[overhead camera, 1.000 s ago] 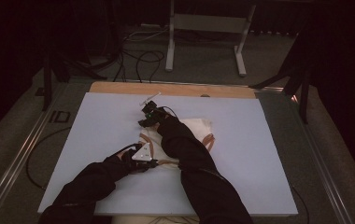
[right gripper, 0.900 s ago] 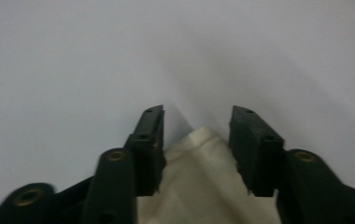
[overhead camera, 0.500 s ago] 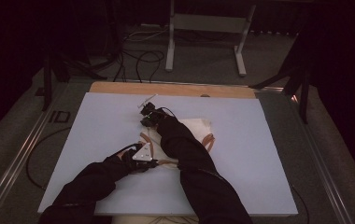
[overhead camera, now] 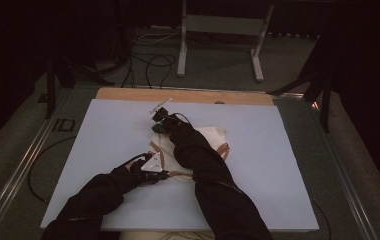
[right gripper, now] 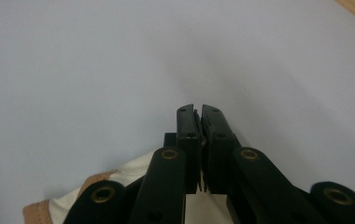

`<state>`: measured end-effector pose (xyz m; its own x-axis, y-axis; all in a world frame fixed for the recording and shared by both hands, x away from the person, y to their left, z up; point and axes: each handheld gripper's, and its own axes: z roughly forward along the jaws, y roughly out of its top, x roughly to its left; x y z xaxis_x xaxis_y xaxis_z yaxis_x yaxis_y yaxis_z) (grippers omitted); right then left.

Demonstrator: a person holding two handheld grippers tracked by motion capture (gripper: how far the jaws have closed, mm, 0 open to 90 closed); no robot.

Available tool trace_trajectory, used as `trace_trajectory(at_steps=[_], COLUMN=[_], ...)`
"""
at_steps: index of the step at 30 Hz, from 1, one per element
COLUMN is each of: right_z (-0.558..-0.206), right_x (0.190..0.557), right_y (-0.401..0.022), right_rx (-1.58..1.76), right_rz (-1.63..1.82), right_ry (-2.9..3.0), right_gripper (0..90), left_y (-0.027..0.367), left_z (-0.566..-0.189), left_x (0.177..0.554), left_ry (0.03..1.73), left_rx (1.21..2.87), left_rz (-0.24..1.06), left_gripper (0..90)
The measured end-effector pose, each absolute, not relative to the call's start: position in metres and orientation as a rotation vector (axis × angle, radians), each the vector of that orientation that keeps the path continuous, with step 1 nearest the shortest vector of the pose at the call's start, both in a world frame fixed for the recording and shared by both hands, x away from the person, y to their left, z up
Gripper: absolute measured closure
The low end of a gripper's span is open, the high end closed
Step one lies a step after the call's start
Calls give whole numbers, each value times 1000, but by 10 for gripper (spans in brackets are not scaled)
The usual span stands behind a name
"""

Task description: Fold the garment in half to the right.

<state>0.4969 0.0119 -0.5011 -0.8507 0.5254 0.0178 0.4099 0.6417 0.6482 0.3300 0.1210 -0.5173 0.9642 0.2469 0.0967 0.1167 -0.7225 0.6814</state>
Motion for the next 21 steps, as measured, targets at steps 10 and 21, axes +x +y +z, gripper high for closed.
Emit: trace_trajectory(at_steps=[10,21], right_z=[-489,-477], right_x=[491,487], right_y=[-2,-23], right_rx=[752,771], right_rz=[1052,1086], right_ry=[2665,2624], right_gripper=[875,875], left_y=[118,114], left_z=[-507,-494], left_x=[331,331], left_ry=[222,184], left_rx=[2379,2388], left_rz=[233,242], left_gripper=[882,882])
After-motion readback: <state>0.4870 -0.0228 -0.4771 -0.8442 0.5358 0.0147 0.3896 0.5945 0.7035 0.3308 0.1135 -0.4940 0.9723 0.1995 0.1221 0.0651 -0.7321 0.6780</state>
